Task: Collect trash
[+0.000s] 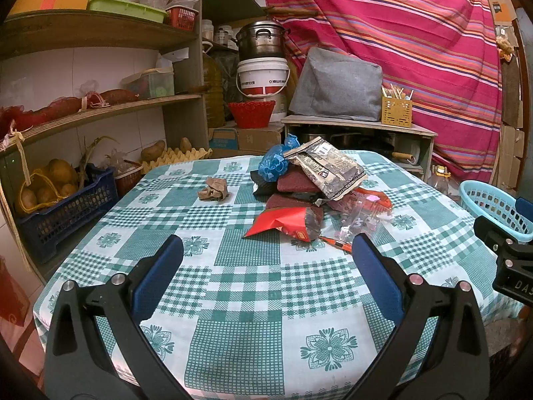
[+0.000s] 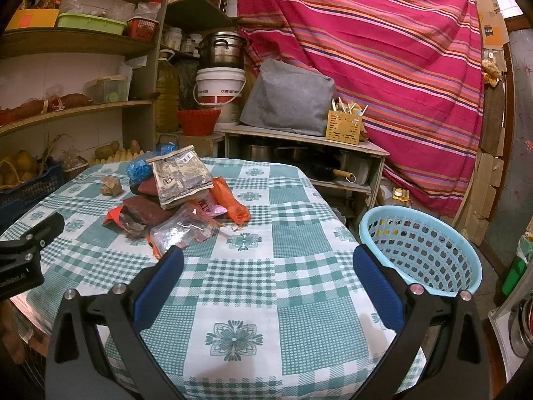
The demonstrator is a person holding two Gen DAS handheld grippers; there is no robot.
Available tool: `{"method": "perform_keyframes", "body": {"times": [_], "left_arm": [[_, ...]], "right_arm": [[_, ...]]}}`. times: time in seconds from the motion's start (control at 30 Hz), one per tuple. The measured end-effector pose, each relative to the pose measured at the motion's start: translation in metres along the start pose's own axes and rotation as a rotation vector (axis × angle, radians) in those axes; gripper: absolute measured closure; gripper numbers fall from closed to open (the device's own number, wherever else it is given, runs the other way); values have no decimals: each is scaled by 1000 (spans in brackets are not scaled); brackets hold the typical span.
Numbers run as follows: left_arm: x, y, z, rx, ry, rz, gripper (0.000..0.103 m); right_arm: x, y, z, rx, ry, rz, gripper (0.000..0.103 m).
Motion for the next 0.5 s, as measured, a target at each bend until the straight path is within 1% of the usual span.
{"method": "perform_keyframes", "body": {"times": [0.5], "left_arm": [[0, 0, 0, 1, 1, 0, 5]], "right_arm": [[0, 0, 0, 0, 0, 0, 4]]}}
Point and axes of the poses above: each gripper's, at about its wrist camera, not at the fingertips, and z roughly the way its jaws point, y to its left, x to its underside, the point moved 9 cm from there along z, roughly the way its jaws point, and after that the axes turned 3 degrees about y, right-handed, at the moved point
